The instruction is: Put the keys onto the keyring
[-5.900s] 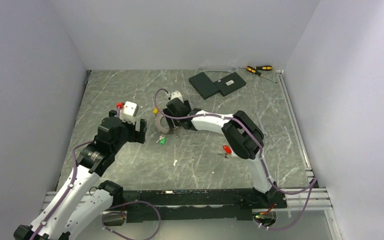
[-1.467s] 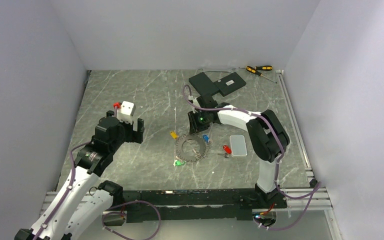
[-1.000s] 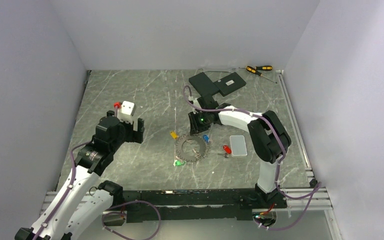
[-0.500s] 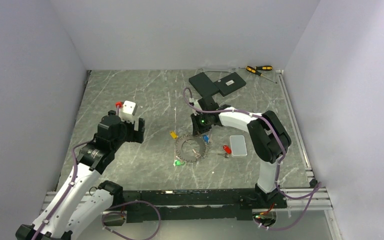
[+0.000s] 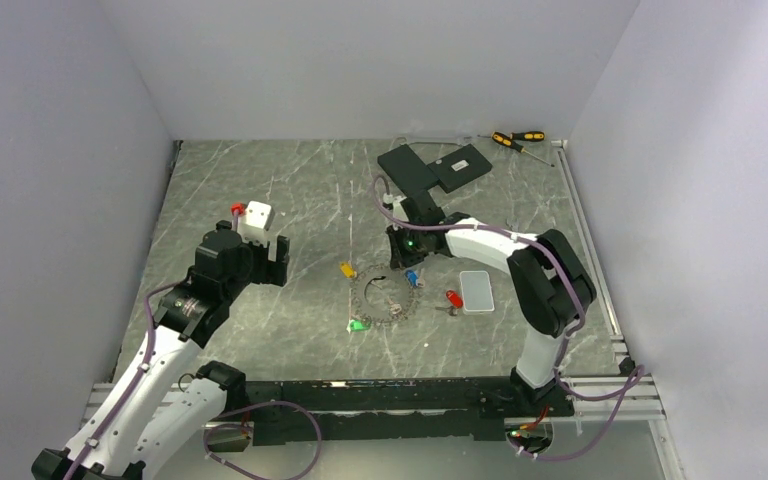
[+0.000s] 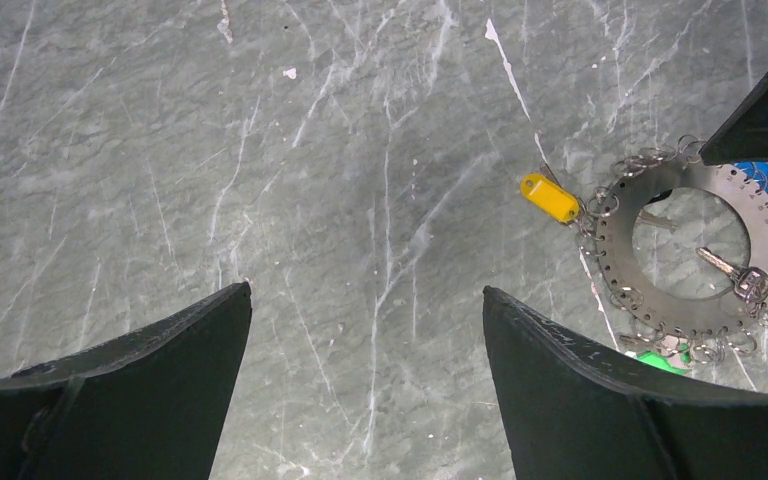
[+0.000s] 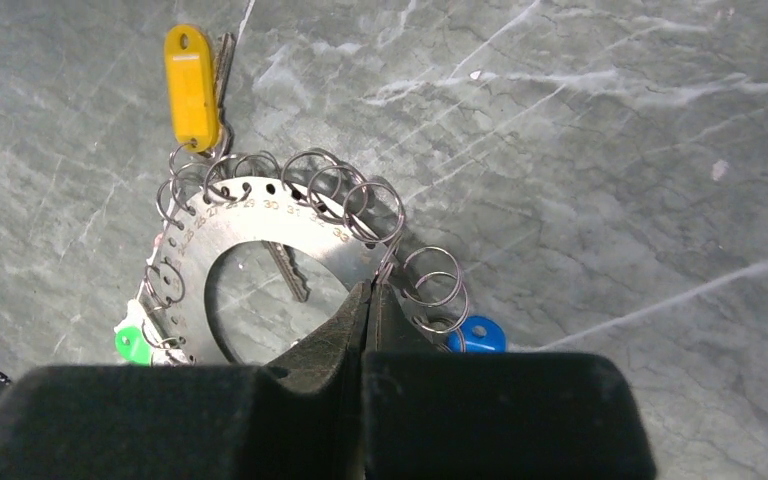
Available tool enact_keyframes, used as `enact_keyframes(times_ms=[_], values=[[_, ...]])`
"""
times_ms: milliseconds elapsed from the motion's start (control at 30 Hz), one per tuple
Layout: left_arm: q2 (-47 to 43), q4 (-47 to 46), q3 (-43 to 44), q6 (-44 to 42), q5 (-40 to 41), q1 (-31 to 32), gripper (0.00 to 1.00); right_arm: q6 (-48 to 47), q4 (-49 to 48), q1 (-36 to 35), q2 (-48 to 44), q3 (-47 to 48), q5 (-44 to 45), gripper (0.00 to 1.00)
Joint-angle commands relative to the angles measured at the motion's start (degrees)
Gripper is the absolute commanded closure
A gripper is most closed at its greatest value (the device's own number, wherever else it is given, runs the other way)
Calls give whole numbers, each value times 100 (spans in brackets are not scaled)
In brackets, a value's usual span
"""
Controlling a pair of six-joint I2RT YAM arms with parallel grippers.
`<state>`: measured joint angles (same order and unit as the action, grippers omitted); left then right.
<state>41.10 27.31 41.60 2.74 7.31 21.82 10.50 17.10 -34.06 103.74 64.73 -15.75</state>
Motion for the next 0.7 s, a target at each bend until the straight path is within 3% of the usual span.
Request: enact_keyframes(times_ms=[0,133,233,367,667], values=[[-65,-175,207,-1,-100,-33,10,84,-230,-21,-392,-188,282,100],[-50,-146,216,-5,-73,-29,11,190,-312,-21,-624,-452,371,100],[-41,-126,233,-1,-83,-29,11,253,-266,-21,-726,-549,563,94],[-58,-104,241,9,-83,-29,11,328,-131,-21,-748,-566,836,67],[-164,-86,233,29,-115,-29,11,-83,-105,-74,-1234,-480,820,52]])
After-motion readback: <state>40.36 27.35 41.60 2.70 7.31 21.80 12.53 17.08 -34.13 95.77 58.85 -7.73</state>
